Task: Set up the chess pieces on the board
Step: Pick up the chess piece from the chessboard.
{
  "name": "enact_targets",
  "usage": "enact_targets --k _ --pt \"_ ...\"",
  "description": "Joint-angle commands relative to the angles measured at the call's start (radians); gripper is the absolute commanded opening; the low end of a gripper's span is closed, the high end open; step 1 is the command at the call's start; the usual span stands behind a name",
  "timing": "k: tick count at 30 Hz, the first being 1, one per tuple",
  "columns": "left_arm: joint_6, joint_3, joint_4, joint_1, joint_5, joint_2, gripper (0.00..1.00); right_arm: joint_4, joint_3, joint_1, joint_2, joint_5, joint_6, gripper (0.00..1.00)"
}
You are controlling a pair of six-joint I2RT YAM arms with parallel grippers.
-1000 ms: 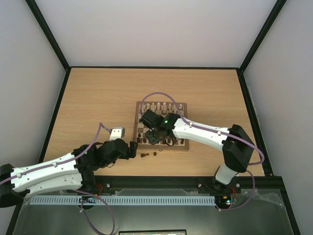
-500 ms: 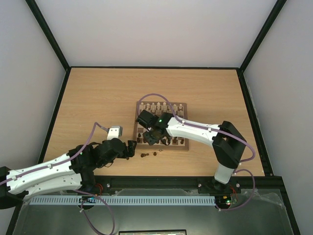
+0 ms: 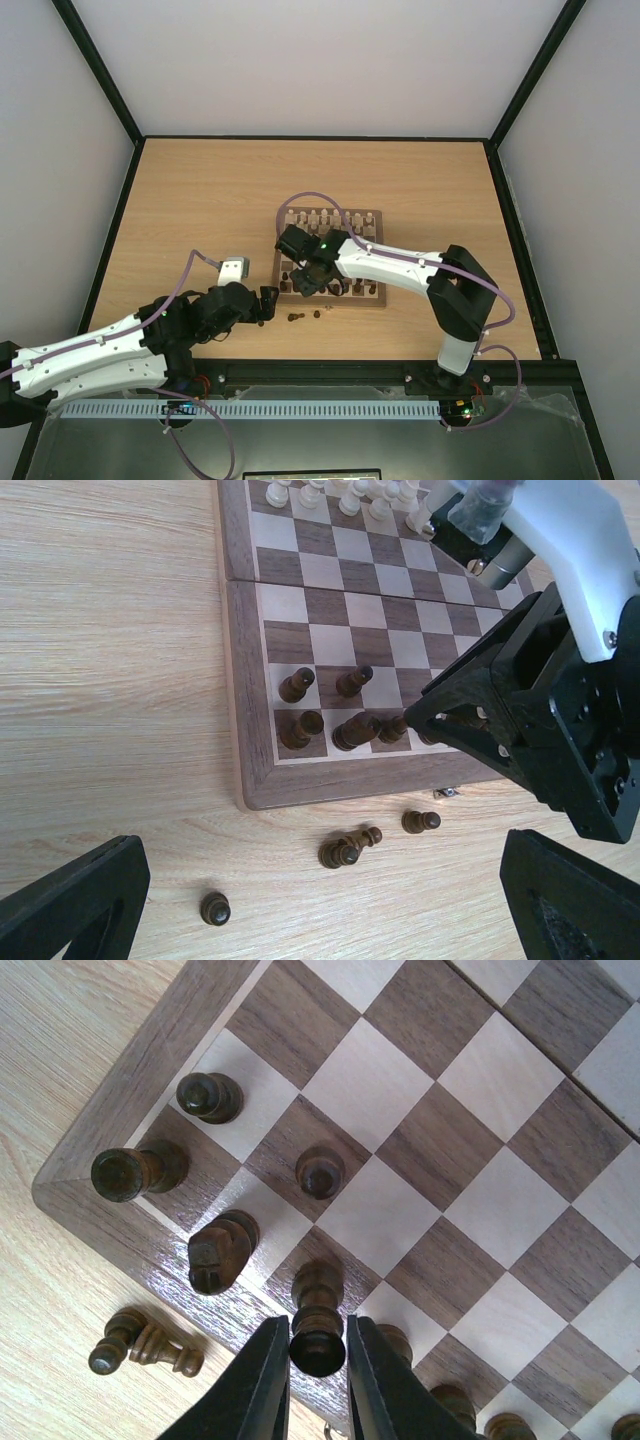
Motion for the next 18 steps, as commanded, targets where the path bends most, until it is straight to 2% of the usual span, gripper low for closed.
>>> enact_targets --k 1,7,18 --pt "0.003 0.026 -0.027 -0.005 -0.024 -0.005 0.99 -0.036 0.025 0.006 0.027 -0.004 -0.009 0.15" --pt "0.001 0.025 -0.026 -0.004 -0.025 -0.009 0.99 -0.038 0.028 0.005 0.032 -0.003 -0.014 0.09" --pt "0.002 0.028 -0.028 -0.003 -0.028 -0.007 0.99 -0.048 0.053 -0.034 0.015 0.057 -0.017 0.09"
